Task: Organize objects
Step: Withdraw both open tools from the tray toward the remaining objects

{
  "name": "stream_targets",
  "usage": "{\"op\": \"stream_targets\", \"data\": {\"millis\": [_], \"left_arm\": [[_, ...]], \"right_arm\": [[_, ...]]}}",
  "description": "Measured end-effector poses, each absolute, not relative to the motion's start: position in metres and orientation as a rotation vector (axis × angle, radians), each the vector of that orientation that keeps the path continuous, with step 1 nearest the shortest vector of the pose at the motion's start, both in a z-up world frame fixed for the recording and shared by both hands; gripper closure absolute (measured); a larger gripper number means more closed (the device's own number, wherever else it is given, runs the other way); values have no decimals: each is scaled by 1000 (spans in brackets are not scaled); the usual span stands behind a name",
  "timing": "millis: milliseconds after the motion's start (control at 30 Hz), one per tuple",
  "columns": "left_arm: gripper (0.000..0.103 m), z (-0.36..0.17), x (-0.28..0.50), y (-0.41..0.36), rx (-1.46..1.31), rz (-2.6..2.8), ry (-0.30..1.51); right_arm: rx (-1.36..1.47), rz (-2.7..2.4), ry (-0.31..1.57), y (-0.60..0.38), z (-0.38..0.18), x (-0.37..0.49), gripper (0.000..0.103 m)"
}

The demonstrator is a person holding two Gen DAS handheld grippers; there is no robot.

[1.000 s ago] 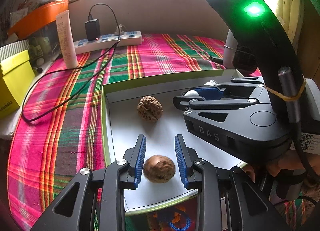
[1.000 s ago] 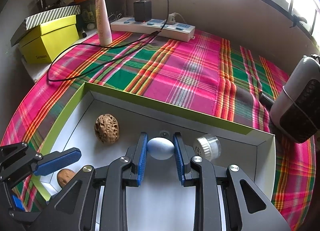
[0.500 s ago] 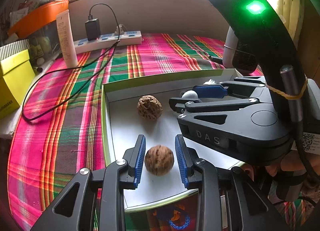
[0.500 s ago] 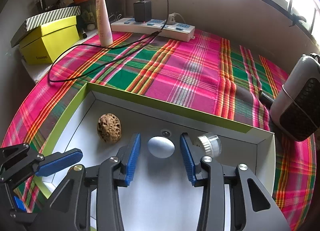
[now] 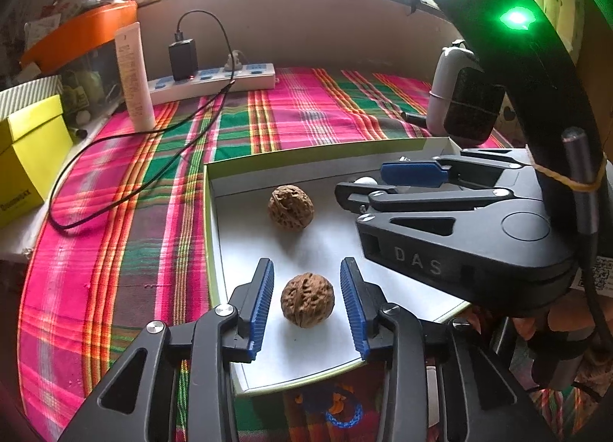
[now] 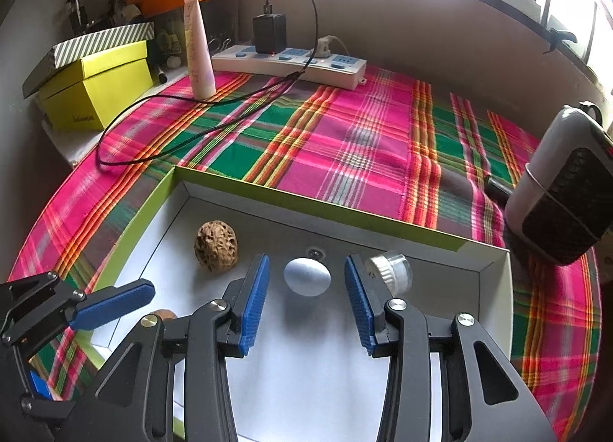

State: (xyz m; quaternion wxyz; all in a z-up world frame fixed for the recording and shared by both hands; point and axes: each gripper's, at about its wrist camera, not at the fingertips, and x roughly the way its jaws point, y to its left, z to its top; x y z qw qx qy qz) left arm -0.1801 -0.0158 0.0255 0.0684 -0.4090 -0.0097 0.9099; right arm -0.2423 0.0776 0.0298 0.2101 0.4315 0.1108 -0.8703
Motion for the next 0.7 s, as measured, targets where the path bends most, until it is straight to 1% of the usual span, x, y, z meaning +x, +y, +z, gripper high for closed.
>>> {"op": "stream_targets", "data": {"millis": [700], "left_arm": [[61,41,-149,-20,-1190,2780,-39]], "right_arm": [[1154,-2476,247,89,49,-205,60]]}}
